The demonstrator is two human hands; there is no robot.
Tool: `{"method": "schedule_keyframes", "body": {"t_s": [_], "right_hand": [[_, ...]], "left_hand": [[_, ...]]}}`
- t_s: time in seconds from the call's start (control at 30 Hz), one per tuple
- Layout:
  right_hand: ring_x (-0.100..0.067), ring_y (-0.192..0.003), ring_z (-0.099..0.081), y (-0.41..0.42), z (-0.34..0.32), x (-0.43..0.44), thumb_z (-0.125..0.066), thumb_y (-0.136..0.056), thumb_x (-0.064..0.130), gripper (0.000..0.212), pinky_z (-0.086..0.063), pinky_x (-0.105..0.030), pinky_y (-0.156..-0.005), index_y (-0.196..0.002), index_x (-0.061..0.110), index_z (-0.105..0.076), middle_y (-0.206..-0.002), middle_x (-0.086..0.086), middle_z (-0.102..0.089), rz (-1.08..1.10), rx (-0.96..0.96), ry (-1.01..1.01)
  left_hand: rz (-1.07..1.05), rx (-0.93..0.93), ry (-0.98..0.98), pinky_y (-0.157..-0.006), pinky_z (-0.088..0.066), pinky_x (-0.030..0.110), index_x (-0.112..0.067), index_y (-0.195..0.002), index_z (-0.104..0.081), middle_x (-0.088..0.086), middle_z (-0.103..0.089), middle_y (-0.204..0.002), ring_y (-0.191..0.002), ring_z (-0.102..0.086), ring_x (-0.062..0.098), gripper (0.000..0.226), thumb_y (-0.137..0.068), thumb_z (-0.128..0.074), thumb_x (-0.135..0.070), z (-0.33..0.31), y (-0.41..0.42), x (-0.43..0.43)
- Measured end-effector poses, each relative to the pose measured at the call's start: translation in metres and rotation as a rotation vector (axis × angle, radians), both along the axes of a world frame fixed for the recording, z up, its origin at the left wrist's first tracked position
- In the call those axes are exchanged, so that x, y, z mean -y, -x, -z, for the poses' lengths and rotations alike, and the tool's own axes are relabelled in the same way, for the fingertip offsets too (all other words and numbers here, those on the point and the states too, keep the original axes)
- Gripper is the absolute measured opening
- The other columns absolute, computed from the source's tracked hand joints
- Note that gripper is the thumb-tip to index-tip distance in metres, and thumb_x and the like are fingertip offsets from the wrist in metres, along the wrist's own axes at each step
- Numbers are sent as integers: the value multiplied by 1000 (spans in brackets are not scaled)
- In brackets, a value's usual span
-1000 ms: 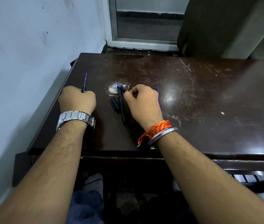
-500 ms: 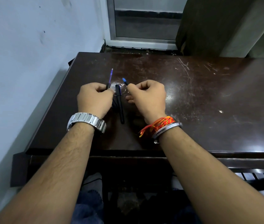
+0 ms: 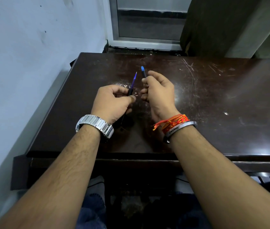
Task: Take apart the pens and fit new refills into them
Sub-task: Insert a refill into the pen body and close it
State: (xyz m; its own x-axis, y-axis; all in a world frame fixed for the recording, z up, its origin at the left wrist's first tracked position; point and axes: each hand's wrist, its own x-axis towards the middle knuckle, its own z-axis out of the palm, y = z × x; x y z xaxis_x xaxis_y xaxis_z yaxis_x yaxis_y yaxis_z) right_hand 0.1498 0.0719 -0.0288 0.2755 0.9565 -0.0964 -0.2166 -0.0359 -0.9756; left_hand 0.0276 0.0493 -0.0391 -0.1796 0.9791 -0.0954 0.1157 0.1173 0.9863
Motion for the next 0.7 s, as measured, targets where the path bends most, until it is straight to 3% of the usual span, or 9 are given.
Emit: {"method": "schedule_keyframes", "body": {"t_s": [0.1, 0.2, 0.4, 0.57, 0.7], "right_hand": [[-10, -54, -51, -3, -5, 1, -58, -90, 7, 21, -37, -23, -45, -82, 20, -72, -72, 2, -63, -14, -31, 20], [-10, -56, -49, -6, -7, 2, -62, -90, 11, 21, -36, -17, -43, -75, 20, -72, -81, -1, -71, 20, -63, 36], [-10, -59, -48, -8, -7, 0, -68, -91, 18, 13, -36, -19, -46, -79, 17, -72, -87, -2, -73, 51, -88, 52], [-11, -71, -53, -8, -7, 1, -69, -91, 22, 14, -39, -20, -53, -79, 18, -73, -93, 0, -75, 51, -47, 37], [-9, -59, -48, -8, -9, 3, -70, -89, 20, 13, -38, -16, -45, -77, 19, -73, -82, -1, -72, 18, -10, 50]], "left_hand": [[24, -12, 18, -68, -62, 40, -27, -58, -75, -1, -68, -58, -59, -68, 22, 30, -75, -83, -4, 0, -1, 1], [34, -27, 33, -69, -63, 43, -26, -57, -75, -4, -67, -55, -58, -68, 21, 31, -76, -83, -2, -1, -3, 1], [58, -38, 34, -70, -64, 47, -18, -65, -72, 9, -67, -66, -62, -68, 24, 24, -77, -82, 0, -4, -6, 4], [85, -54, 32, -70, -64, 48, -27, -54, -75, -2, -65, -54, -57, -67, 21, 36, -76, -82, 1, -4, -6, 5], [98, -76, 23, -67, -65, 45, -31, -56, -76, -6, -65, -52, -56, -68, 18, 37, -77, -82, 0, -5, -5, 4]]}}
